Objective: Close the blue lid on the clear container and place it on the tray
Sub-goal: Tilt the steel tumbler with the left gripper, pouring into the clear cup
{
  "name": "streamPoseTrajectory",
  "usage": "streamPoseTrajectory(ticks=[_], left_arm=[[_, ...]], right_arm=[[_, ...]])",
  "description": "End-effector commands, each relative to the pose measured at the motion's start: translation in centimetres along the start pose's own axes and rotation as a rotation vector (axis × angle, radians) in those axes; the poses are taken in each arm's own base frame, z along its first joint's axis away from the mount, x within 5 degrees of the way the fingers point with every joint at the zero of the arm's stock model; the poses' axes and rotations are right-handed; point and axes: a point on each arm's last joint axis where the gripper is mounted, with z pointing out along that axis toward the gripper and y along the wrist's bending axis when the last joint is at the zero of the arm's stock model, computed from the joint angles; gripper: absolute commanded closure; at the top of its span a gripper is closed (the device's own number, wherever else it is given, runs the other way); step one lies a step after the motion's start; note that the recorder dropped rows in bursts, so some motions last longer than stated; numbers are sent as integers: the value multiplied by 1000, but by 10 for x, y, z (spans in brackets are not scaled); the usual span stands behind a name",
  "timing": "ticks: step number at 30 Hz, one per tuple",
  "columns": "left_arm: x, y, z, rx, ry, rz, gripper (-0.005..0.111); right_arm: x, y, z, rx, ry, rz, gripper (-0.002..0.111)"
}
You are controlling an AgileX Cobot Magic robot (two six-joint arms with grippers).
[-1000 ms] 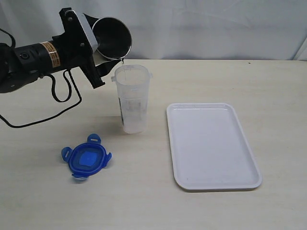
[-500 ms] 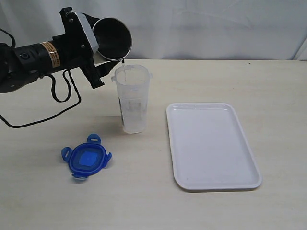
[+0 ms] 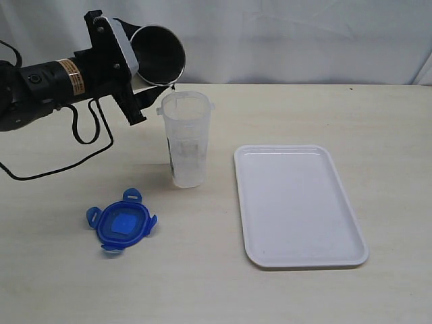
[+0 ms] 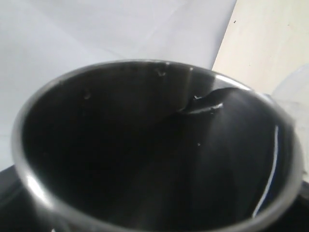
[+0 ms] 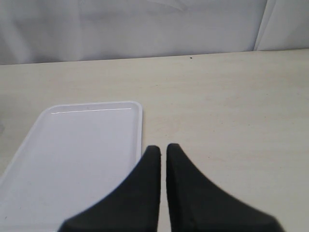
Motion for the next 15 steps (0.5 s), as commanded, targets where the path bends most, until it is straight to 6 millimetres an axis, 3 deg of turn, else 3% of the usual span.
streamPoseTrajectory(ticks=[1,15], left_arm=[[-15,12,-1,-53,-74,31,107],[-15,12,-1,-53,-72,39,107]], right_arm=[[0,0,0,-3,-3,6,104],[0,0,0,-3,-3,6,104]])
